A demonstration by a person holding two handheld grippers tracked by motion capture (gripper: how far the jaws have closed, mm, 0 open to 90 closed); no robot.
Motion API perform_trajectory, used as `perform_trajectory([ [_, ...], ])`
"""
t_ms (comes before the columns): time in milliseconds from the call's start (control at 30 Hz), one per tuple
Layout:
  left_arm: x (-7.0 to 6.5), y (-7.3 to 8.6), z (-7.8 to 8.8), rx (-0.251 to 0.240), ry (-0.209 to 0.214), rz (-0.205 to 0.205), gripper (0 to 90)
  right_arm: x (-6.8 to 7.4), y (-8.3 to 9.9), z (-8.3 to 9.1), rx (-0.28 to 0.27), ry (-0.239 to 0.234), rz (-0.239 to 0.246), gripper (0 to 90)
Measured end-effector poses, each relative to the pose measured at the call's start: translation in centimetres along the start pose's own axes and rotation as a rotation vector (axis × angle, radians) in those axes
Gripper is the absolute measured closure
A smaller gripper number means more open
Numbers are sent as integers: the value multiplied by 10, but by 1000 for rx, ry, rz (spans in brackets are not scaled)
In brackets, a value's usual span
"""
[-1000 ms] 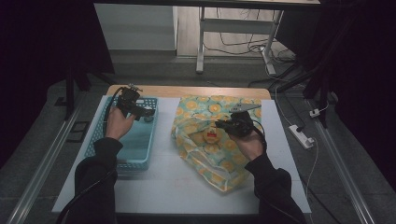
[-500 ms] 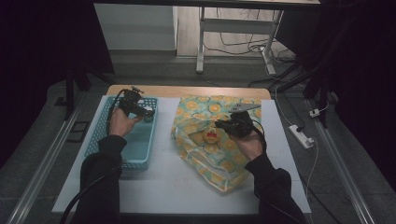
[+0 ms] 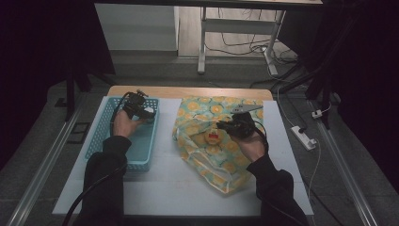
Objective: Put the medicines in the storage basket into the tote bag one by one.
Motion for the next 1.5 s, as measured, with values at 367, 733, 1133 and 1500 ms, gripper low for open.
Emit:
perform_trajectory([
  [367, -2, 0, 2, 23, -8, 29, 507, 0, 0, 0, 0, 1, 0, 900],
  [733, -10, -5, 22, -10, -1, 18, 509, 0, -1, 2, -8, 3, -1, 900],
  [1133, -18, -7, 51, -49, 19, -6, 509, 0, -2, 3, -12, 2, -3, 900],
  [1500, -31, -1, 69, -63, 61, -39, 509, 0, -1, 2, -11, -1, -7, 900],
])
Point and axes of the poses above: each handheld gripper's, and its own axes: z roughly backward along the jaws, y roughly out of its underside, x roughly to its left, the point moved 7 cm from there along -z, roughly forward along the jaws, and after that the axes turned 11 degrees about z, right-handed, at the moved point
